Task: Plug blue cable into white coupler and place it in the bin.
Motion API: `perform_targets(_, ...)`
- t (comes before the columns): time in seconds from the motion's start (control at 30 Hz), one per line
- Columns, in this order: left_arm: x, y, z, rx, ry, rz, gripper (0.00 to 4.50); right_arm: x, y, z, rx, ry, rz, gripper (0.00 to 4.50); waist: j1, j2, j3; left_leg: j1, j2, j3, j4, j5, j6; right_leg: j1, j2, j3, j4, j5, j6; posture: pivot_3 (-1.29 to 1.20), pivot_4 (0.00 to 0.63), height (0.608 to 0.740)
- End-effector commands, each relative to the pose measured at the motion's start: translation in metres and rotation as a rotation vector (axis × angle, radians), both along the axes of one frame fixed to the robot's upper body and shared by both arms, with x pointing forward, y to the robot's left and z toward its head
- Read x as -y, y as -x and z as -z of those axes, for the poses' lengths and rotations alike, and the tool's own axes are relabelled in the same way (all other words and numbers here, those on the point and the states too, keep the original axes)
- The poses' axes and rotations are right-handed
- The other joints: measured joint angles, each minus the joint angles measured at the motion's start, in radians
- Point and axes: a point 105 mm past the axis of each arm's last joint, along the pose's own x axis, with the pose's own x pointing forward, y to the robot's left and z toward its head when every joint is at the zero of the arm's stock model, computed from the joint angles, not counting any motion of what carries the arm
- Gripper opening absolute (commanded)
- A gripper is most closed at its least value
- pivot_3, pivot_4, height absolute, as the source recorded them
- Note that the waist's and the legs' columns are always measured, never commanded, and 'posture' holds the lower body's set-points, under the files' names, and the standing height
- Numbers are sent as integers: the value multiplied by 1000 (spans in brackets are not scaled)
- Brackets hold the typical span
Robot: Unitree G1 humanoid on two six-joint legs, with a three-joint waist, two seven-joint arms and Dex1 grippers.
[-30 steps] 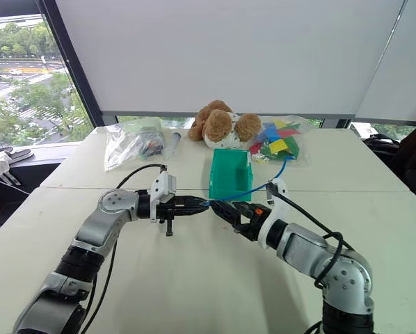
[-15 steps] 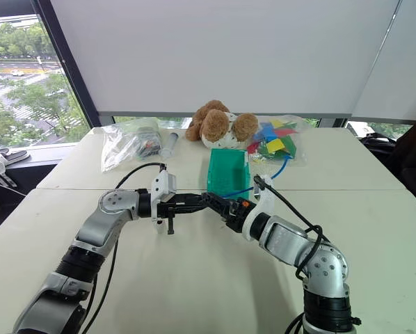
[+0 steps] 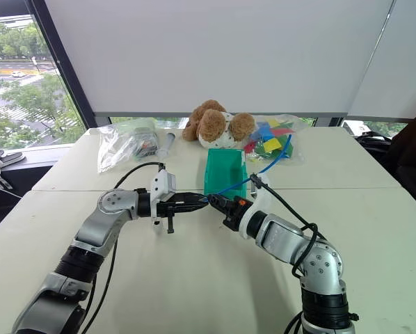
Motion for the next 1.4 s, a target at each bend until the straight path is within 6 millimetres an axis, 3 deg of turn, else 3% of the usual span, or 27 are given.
perform_targets(0.03, 1, 6, -8, 22, 3, 25, 0, 0, 0, -14, 59, -7, -7, 32, 0, 0, 0, 0, 0, 0, 0, 0, 0, 0, 0, 0, 0, 0, 0, 0, 150, 740)
perform_targets(0.13, -5, 6, -7, 2, -7, 15, 0, 2, 0, -15, 69, 4, -13, 32, 0, 0, 0, 0, 0, 0, 0, 0, 0, 0, 0, 0, 0, 0, 0, 0, 150, 740)
perform_targets(0.33, -25, 4, -12, -41, -5, -37, 2847, 6, -2, -19, 100, 43, -27, 0, -1, 0, 0, 0, 0, 0, 0, 0, 0, 0, 0, 0, 0, 0, 0, 0, 150, 740)
perform_targets(0.43, -45, 4, -14, -52, -25, -85, 4408, 7, -2, -22, 121, 64, -41, 0, -3, 0, 0, 0, 0, 0, -1, 0, 0, -1, 0, 0, 0, 0, 0, 0, 150, 740)
perform_targets(0.73, -107, 2, -15, -56, -115, -235, 4466, -1, 0, -23, 197, 174, -134, 0, -1, 0, 0, 0, 1, 0, -1, 0, 0, -1, 0, 0, 0, 0, 0, 0, 150, 740)
perform_targets(0.87, -125, 2, 2, -124, -133, -273, 4466, -6, -2, -25, 223, 183, -160, 0, -1, 0, 0, 0, 0, 0, -1, 0, 0, -1, -1, 0, -1, 0, 0, 0, 150, 740)
perform_targets(1.13, -121, -3, 49, -239, -144, -234, 4466, -10, -3, -27, 259, 196, -183, 0, 2, 0, 0, 0, 0, 0, -1, 0, 0, -1, -2, 0, -1, 0, 0, 0, 150, 740)
perform_targets(1.4, -112, -16, 68, -241, -173, -185, 4466, -9, 0, -28, 276, 211, -183, 0, 1, 0, 0, -1, 0, 1, -1, 0, 0, -2, -1, 0, -1, 0, 0, 0, 150, 740)
